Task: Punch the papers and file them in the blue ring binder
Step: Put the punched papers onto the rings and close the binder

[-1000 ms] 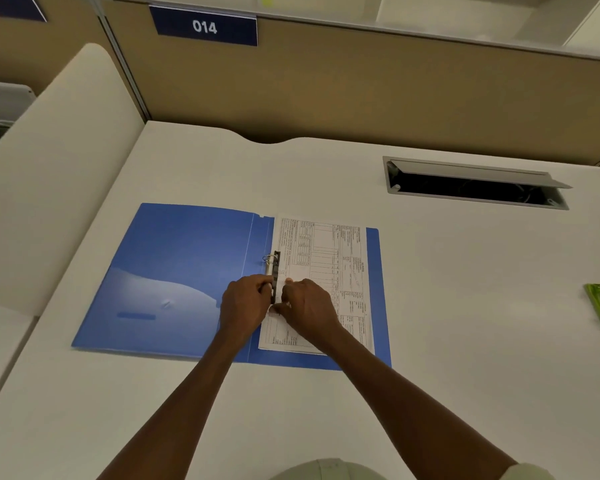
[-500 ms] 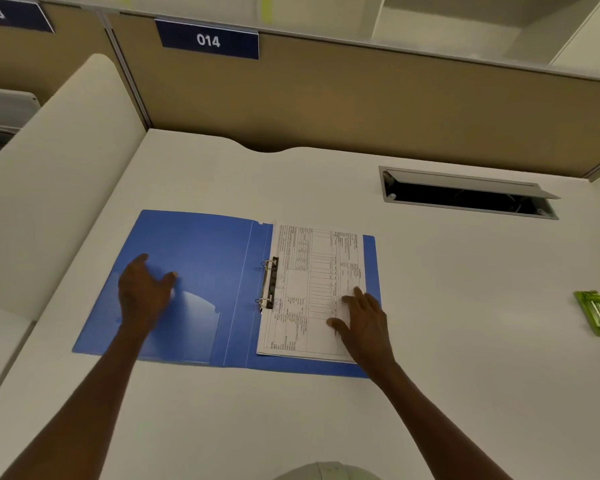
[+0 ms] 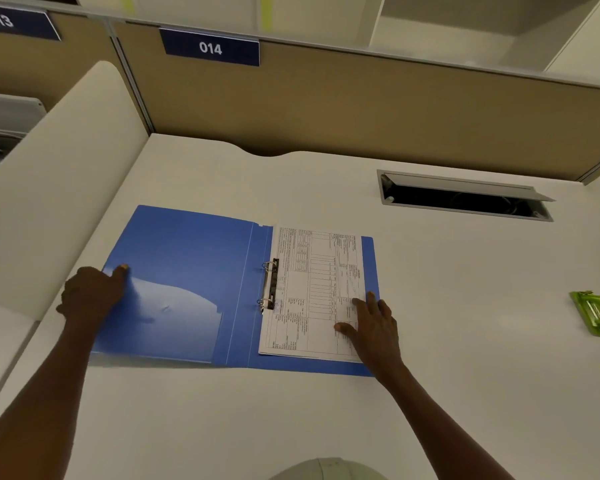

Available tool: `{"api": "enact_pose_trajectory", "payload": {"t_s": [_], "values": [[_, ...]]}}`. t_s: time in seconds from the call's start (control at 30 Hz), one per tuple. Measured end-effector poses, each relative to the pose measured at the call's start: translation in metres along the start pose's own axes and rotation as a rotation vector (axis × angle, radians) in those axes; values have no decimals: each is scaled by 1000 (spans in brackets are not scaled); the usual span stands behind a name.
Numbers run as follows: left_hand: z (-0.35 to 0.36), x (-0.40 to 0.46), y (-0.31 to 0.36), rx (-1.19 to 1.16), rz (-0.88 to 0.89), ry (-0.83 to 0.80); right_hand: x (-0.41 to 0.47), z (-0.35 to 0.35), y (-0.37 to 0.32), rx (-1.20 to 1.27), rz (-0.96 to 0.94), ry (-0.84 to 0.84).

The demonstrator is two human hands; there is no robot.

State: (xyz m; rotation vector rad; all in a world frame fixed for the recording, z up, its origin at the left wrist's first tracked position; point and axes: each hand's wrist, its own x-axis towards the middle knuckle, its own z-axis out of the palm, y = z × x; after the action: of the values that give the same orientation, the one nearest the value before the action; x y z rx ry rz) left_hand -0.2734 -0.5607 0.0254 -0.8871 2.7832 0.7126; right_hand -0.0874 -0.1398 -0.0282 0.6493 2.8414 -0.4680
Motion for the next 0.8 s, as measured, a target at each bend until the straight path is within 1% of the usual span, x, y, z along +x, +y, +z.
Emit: {"api": "enact_pose_trajectory", "payload": {"t_s": [0.07, 0.17, 0.2, 0.33, 0.4, 0.47, 0.53, 0.63, 0.7, 0.77, 0.8], "values": [[-15, -5, 6, -7, 52, 10, 0, 0, 0, -1, -3, 0], [-39, -18, 17, -16, 144, 107, -1, 1, 0, -22, -14, 1], [-48, -23, 21, -5, 187, 113, -1, 1, 0, -25, -18, 1], [-84, -43, 40, -7, 372, 53, -1, 0, 1, -20, -18, -6], [-101, -63, 54, -59, 449, 13, -1, 0, 2, -20, -23, -7], [-113, -91, 71, -190, 508, -61, -1, -1, 3, 0, -33, -3], [-119, -121, 87, -363, 548, -209, -1, -2, 6, 30, -42, -5], [-111, -162, 110, -513, 599, -433, 0, -1, 11, 94, -50, 31], [-88, -179, 121, -530, 609, -530, 1, -4, 14, 184, -43, 75], [-56, -187, 124, -467, 627, -585, 1, -10, 15, 304, -45, 130], [-38, -189, 124, -411, 646, -586, 2, -14, 16, 369, -25, 137]]}}
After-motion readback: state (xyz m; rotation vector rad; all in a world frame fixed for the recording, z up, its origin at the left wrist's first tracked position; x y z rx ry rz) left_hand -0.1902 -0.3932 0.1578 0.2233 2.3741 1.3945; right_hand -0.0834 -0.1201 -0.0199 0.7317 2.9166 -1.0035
